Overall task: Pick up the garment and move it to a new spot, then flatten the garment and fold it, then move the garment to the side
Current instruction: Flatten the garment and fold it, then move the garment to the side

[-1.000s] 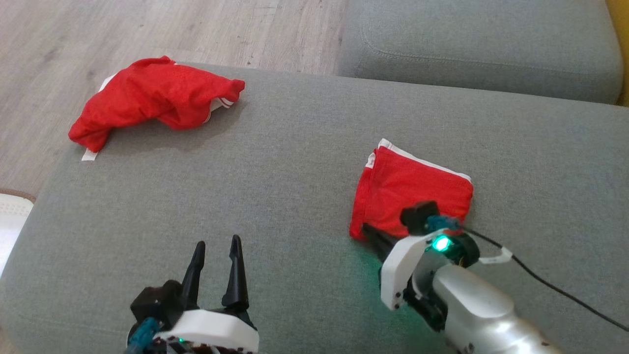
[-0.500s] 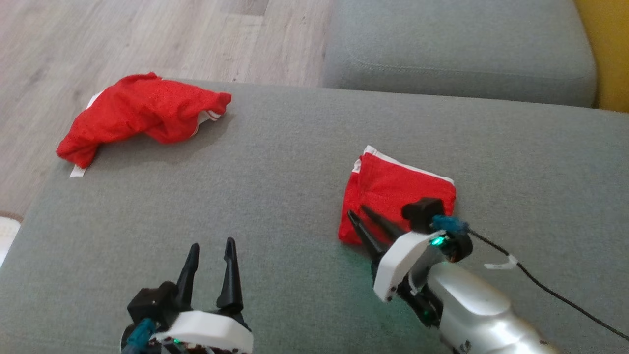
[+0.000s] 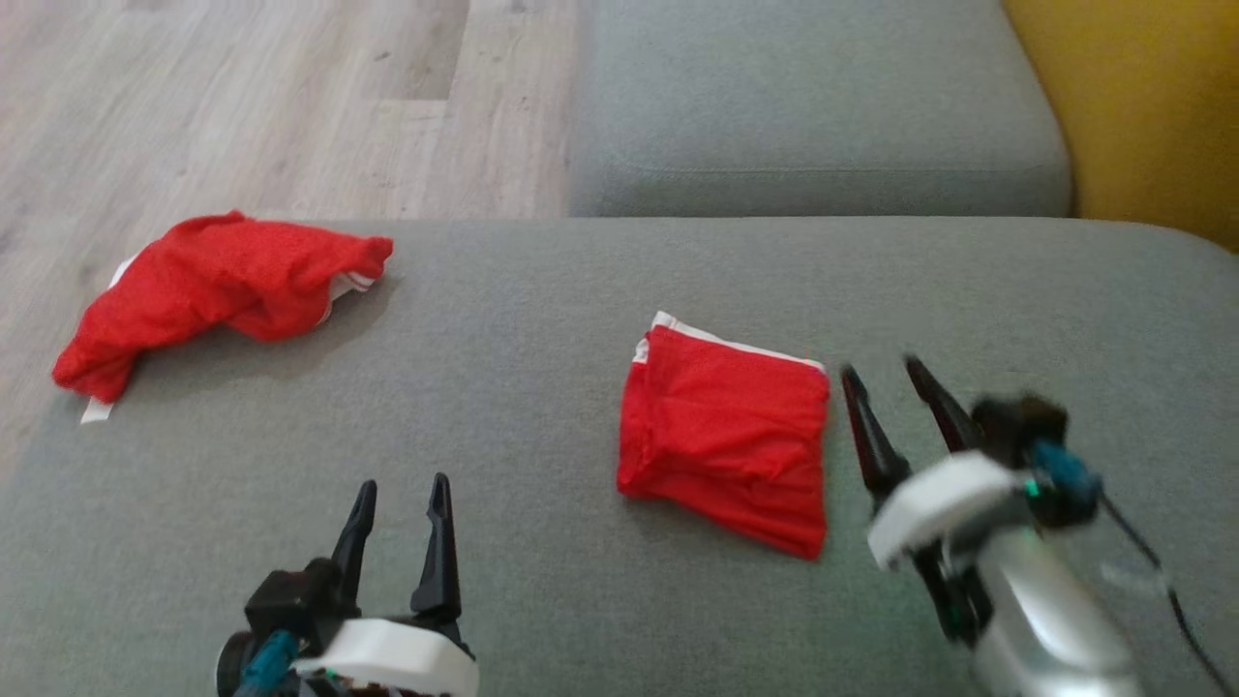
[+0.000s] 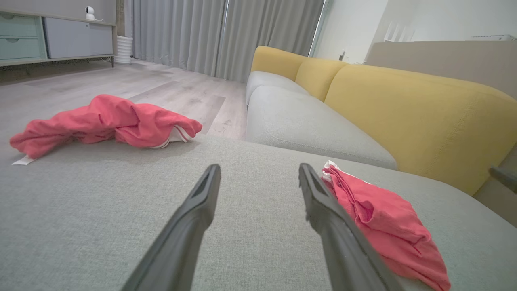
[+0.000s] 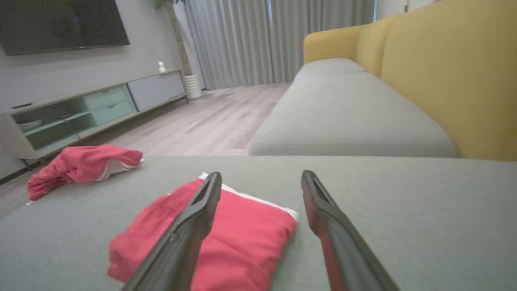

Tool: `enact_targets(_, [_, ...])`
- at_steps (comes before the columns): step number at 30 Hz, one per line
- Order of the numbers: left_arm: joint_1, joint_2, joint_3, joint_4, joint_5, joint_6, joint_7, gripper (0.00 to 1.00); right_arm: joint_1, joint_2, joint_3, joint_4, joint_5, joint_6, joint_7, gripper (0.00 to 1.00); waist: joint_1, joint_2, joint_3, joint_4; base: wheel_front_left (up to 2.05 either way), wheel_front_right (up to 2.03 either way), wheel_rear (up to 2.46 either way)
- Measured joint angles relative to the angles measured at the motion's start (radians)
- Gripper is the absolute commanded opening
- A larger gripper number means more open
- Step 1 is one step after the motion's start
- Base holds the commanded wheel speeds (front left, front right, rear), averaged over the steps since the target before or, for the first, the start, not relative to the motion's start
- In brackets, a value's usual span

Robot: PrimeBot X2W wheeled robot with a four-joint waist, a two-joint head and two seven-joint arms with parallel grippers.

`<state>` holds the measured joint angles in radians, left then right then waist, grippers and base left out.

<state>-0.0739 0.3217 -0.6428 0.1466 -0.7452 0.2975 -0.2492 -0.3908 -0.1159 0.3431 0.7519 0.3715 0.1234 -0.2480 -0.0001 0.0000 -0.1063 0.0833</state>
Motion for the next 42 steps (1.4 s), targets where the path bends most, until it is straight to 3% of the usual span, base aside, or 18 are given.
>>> enact_targets(5, [0.031, -0.012, 0.040, 0.020, 0.031, -0.023, 0.000, 1.00, 0.216, 0.046, -0.175, -0.124, -0.146, 0.000, 0.000, 1.00, 0.0000, 0.0000, -0.015, -0.025, 0.00, 0.00, 0.00])
enact_targets(9, [0.073, -0.016, 0.064, 0.049, 0.044, -0.041, 0.000, 1.00, 0.327, 0.059, -0.240, -0.232, -0.200, 0.000, 0.019, 1.00, -0.0001, 0.0000, -0.022, -0.037, 0.00, 0.00, 0.00])
enact_targets(19, [0.100, -0.008, 0.087, 0.108, 0.058, -0.061, 0.000, 1.00, 0.442, 0.068, -0.229, -0.405, -0.164, 0.000, 0.112, 1.00, 0.0000, 0.0000, -0.026, -0.050, 0.00, 0.00, 0.00])
enact_targets(42, [0.119, 0.002, 0.121, 0.106, 0.069, -0.062, 0.000, 1.00, 0.445, 0.069, -0.246, -0.440, -0.165, 0.000, 0.144, 1.00, 0.0001, 0.0000, -0.012, -0.022, 0.00, 0.00, 0.00])
